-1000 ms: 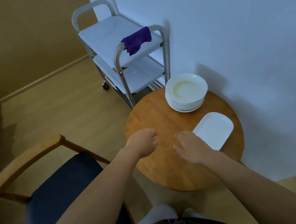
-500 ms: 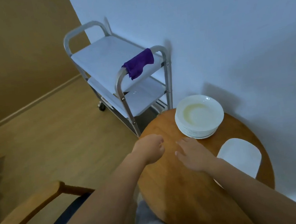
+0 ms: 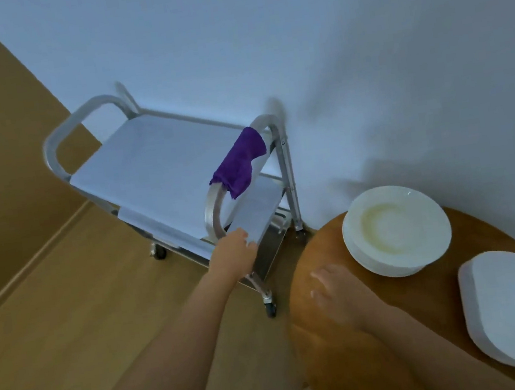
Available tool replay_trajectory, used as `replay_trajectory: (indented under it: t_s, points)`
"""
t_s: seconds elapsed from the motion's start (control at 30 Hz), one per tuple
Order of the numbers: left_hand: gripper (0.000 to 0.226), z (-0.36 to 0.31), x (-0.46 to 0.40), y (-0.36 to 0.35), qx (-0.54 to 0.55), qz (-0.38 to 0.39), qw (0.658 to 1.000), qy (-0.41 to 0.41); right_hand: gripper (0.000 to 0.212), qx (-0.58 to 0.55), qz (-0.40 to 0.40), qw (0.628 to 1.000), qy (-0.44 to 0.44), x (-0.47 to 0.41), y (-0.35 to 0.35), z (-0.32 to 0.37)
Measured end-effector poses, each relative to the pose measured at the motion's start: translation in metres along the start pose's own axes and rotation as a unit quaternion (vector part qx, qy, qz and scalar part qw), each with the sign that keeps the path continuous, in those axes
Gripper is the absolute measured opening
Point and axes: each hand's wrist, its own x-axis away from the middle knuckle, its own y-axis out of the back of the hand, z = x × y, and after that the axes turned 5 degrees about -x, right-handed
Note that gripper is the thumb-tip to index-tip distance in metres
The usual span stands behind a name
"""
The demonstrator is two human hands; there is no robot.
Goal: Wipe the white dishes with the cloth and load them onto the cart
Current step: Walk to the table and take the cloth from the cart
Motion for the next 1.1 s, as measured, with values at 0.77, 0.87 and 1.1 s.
replay_trajectory:
  t_s: [0.77,0.87,1.1]
  points:
    - [0.080,-0.016,-0.149,-0.023,0.704,-0.038,0.690,0.161,0.049,-0.059,-0.093,0.994,-0.011,-0.047,-0.085,-0.075]
    - [0.054,-0.010,-0.140,-0.021,0.714,-0.034,0.690,0.113,0.049,-0.107,-0.131,0.985,-0.029,-0.030,-0.101,-0.079]
    - [0.027,0.013,-0.094,-0.004,0.751,-0.036,0.659,0.008,0.048,-0.075,-0.140,0.987,-0.037,-0.006,-0.125,-0.059]
